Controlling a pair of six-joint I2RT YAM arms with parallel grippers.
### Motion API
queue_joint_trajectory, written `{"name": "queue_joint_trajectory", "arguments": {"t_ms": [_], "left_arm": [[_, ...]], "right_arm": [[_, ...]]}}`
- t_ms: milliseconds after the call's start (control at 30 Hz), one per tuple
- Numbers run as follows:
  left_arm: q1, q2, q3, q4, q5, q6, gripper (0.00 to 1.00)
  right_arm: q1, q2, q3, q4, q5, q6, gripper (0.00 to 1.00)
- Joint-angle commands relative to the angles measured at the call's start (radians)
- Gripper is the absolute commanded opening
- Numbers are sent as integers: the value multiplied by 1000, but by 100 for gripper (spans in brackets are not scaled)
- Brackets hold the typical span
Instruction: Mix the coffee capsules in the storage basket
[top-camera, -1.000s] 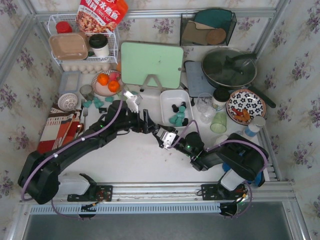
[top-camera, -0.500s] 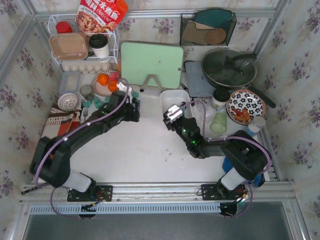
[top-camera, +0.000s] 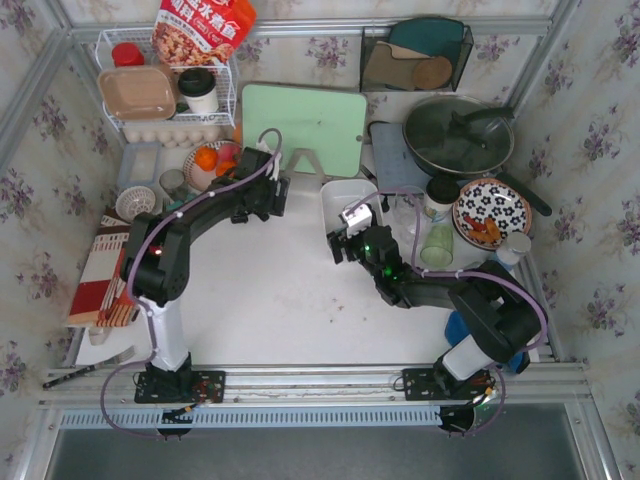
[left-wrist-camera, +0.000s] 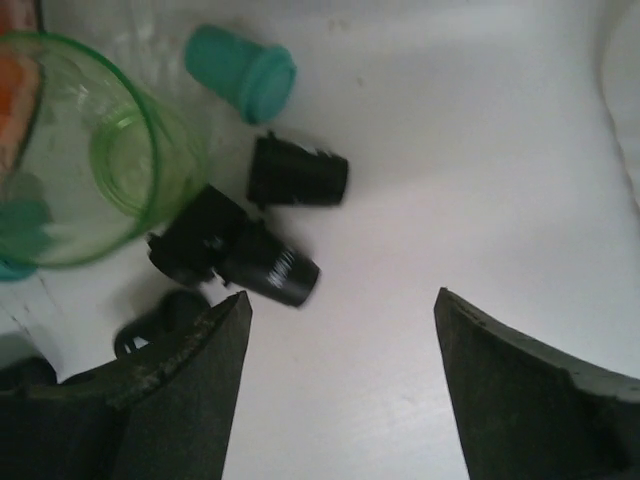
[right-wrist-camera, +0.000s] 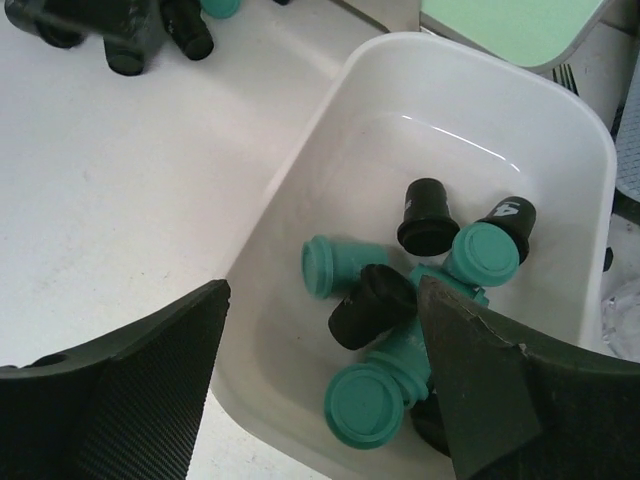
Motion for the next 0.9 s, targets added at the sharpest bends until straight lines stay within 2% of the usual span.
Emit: {"name": "queue_joint_trajectory", "arguments": {"t_ms": [0,67,333,500,867], "left_arm": [[43,90,130,-163,12,-20,69],[57,112,150,-194,10,-59,65],[64,124,89,-122,-30,-229,62],[64,158,97,-96,-77,-362,56],[64,191,117,-68,-215,-542,56]], "right_arm": [[-1,-5,8,-24,-30,11,83],[0,-6,10,-25,-32,11,83],[0,-6,3,-6,-62,11,81],[0,-9,0,2,-91,8,79],[0,-8,-1,8,-131,3,78]]}}
